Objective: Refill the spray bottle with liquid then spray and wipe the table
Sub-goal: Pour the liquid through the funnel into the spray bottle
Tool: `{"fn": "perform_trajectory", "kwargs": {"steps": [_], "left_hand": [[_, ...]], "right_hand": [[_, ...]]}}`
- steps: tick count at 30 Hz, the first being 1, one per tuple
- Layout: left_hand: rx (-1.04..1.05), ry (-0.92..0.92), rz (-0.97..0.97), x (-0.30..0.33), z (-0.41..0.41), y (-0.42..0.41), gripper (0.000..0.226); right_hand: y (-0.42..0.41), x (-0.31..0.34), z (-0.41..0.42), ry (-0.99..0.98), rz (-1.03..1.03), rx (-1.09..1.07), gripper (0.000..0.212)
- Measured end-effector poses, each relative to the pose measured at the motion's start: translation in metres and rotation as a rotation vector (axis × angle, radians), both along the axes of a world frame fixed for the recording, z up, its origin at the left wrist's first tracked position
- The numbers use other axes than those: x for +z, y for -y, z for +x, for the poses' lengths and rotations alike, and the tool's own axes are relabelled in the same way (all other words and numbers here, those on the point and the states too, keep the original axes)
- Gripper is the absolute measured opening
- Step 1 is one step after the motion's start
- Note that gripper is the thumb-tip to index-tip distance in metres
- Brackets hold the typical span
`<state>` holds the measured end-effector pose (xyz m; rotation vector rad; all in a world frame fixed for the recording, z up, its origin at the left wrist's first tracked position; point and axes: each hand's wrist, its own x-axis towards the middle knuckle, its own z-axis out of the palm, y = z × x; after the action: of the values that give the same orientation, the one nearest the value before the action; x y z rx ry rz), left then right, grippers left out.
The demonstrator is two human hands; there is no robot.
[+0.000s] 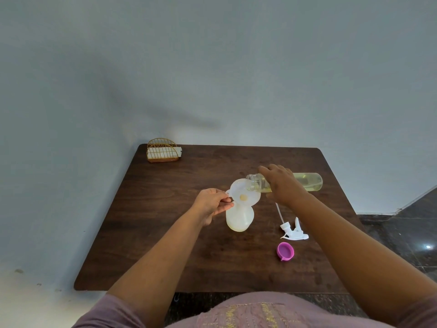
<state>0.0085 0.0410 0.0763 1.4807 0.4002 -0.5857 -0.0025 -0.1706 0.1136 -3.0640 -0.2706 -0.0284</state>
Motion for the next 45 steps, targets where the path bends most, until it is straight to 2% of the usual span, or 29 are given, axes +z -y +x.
{"fn": "perform_trajectory", "kwargs": {"steps": [45], "left_hand": [[-0.014, -0.001, -0.001, 0.0022, -0.0017, 0.0024, 0.013]], "right_hand": [[-0.0003, 0.0033, -0.0006, 0.006, 0.003, 0.001, 0.061]]}}
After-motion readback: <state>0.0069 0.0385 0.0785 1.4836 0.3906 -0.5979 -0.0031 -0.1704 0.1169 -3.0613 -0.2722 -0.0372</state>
